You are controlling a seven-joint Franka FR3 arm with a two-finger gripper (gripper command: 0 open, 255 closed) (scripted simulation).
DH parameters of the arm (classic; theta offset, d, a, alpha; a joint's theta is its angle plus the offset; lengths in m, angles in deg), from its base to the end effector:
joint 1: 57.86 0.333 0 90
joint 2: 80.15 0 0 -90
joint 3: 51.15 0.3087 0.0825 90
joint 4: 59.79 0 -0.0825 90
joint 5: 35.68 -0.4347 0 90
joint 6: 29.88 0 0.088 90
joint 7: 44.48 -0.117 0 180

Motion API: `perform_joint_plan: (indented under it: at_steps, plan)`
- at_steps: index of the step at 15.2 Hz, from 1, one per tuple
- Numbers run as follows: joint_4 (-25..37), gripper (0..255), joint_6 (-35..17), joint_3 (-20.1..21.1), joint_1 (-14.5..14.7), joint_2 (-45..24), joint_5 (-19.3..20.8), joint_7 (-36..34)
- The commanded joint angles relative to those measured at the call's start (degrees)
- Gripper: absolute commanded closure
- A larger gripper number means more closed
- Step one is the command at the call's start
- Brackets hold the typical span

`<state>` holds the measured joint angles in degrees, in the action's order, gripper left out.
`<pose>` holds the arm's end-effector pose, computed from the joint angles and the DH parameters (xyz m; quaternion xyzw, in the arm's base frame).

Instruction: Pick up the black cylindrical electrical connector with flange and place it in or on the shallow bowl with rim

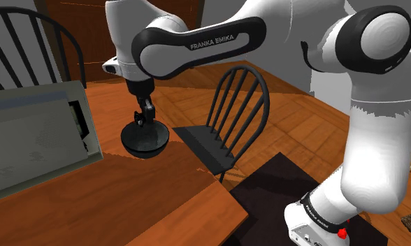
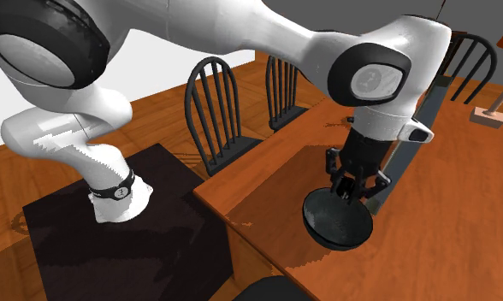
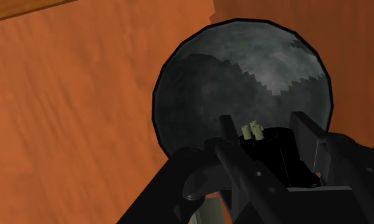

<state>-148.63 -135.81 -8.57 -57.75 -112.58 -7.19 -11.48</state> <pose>0.5913 0.3989 0.3415 0.7539 0.6532 -0.0487 0.0510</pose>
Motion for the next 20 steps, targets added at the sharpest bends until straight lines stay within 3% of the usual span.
perform_joint_plan:
  at_steps: [1, 2, 15, 20]
  plan:
    - [0.4, 255, 0.7, 0.2, 0.0, 0.4, -0.3, 0.2]
    - [-0.6, 255, 0.2, 0.2, -1.4, 1.2, -0.6, 1.3]
    - [-4.8, 255, -7.2, -2.0, -0.6, -3.1, 2.9, -1.4]
    - [-4.8, 255, -7.2, -2.0, -0.6, -3.1, 2.9, -1.4]
